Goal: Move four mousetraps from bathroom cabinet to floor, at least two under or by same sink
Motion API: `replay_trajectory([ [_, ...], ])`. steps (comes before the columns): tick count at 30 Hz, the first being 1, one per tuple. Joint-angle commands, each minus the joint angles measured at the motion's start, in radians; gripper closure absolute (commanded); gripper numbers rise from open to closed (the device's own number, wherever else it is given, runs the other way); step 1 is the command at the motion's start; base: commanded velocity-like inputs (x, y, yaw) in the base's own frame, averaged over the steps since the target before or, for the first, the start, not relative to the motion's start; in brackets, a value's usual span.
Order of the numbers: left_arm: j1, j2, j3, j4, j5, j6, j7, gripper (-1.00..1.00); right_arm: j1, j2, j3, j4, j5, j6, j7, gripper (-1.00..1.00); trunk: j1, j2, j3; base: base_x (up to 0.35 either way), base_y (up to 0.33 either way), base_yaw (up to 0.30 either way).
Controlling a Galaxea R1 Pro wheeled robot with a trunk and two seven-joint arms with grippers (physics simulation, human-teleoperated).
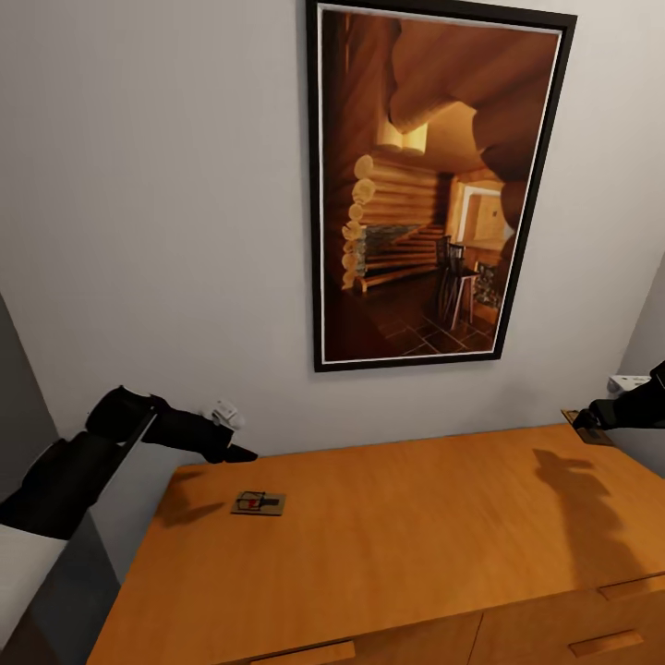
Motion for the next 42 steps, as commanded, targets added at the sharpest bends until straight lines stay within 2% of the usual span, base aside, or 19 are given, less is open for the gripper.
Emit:
replay_trajectory([
  [1, -0.001, -0.003, -0.001, -0.001, -0.017, 0.005, -0.011, -1.00, -0.001, 0.000, -0.005, -0.001, 0.008, 0.005, 0.005, 1.00, 0.000, -0.001, -0.001, 0.000, 0.000, 0.000],
  [10, -0.001, -0.008, -0.001, 0.000, -0.027, 0.005, -0.019, -1.00, -0.001, 0.000, -0.006, -0.001, 0.007, 0.006, 0.005, 1.00, 0.000, -0.001, -0.001, 0.000, 0.000, -0.011],
  [23, -0.001, -0.005, -0.001, 0.000, -0.025, 0.004, -0.022, -1.00, -0.001, 0.000, -0.006, -0.001, 0.004, 0.007, -0.003, 1.00, 0.000, -0.001, -0.001, 0.000, 0.000, -0.162],
  [42, -0.001, -0.003, -0.003, 0.006, -0.024, 0.008, -0.022, -1.00, -0.001, 0.000, -0.006, 0.000, 0.005, 0.007, -0.007, 1.00, 0.000, -0.001, -0.001, 0.000, 0.000, -0.012],
])
